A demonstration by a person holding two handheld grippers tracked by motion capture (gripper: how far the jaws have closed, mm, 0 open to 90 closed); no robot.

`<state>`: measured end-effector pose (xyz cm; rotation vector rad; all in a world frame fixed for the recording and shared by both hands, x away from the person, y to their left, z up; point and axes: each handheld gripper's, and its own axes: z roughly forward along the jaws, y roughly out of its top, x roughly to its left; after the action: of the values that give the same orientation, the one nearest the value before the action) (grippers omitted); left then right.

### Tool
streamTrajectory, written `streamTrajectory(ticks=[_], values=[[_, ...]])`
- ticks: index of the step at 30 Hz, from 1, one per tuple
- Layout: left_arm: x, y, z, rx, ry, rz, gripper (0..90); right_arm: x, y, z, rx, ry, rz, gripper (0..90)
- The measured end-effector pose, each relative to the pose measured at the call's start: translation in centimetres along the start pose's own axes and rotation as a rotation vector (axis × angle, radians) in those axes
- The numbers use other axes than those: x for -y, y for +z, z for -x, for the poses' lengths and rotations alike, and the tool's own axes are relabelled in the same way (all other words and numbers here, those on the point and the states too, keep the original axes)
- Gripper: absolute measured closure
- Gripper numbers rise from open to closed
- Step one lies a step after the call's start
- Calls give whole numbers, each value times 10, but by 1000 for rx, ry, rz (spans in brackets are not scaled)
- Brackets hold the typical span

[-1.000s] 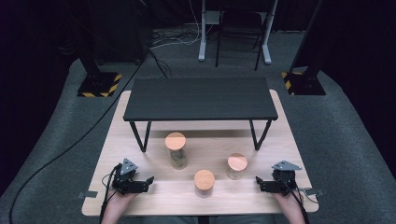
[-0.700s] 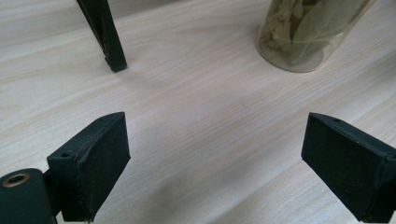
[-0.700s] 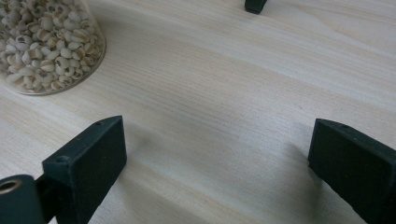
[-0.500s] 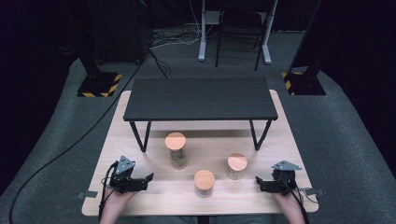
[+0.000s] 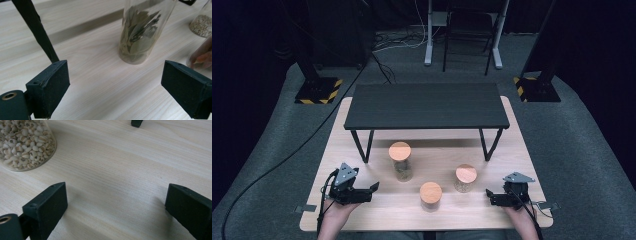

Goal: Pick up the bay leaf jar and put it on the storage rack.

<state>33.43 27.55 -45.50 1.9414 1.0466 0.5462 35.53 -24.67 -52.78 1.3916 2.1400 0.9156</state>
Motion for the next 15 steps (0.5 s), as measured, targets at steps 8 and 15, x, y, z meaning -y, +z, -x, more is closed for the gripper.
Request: streamTrajectory(ticks=[8,15], values=[[-17,-6,10,20,34,21,76,0,0,0,0,0,-1,33],[-26,-7,15,35,44,35,76,0,0,0,0,-1,0,33]])
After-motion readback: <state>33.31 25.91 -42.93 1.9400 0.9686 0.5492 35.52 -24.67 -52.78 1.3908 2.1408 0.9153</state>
